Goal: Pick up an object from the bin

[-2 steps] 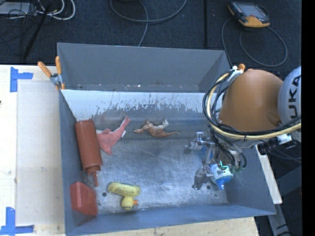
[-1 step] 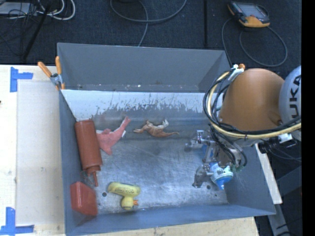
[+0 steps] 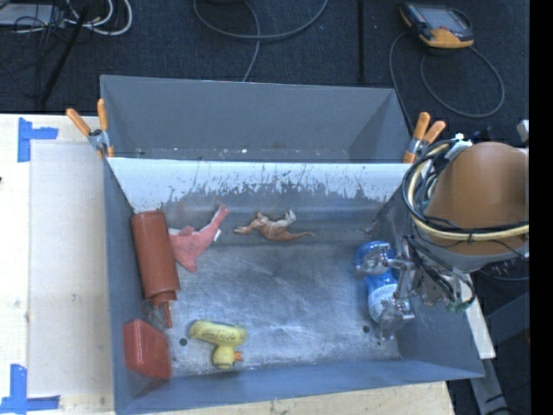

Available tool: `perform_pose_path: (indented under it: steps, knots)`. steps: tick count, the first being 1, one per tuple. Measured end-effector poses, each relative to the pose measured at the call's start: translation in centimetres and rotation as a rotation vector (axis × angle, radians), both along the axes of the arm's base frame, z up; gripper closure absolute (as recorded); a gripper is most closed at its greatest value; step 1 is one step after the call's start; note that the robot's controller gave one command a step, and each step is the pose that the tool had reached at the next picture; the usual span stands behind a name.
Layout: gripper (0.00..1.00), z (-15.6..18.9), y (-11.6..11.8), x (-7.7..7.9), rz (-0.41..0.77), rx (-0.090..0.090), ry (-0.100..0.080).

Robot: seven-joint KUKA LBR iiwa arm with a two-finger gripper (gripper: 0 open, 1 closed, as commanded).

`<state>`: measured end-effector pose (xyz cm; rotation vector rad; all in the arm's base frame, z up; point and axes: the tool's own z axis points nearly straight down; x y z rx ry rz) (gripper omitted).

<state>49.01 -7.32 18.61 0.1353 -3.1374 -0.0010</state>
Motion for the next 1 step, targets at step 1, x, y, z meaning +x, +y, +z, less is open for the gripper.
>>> perform_pose_path:
  steps: [1]
  knots:
    - [0.00,-2.83,-4.58,3.10,0.079,-0.002,-0.003]
